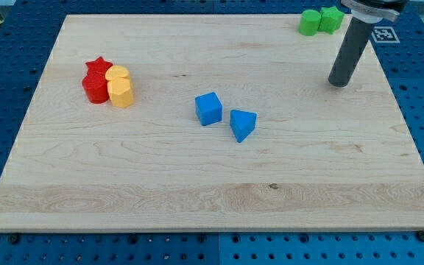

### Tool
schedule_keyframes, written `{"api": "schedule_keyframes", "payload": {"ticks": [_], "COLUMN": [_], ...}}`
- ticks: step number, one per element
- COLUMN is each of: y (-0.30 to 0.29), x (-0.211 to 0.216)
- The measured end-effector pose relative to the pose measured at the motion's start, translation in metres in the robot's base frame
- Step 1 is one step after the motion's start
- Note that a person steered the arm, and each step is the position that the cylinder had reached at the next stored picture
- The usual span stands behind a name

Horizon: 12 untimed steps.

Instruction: Move the arm above the blue cube

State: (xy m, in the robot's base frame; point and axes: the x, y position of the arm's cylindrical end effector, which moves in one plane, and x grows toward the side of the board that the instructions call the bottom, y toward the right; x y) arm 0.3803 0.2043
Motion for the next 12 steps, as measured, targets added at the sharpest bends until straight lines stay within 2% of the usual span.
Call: {"api": "schedule_keyframes", "payload": {"ticks": [3,7,12], "y": [-0.107,-0.208,-0.220], "x": [0.003,0.003,0.003]}}
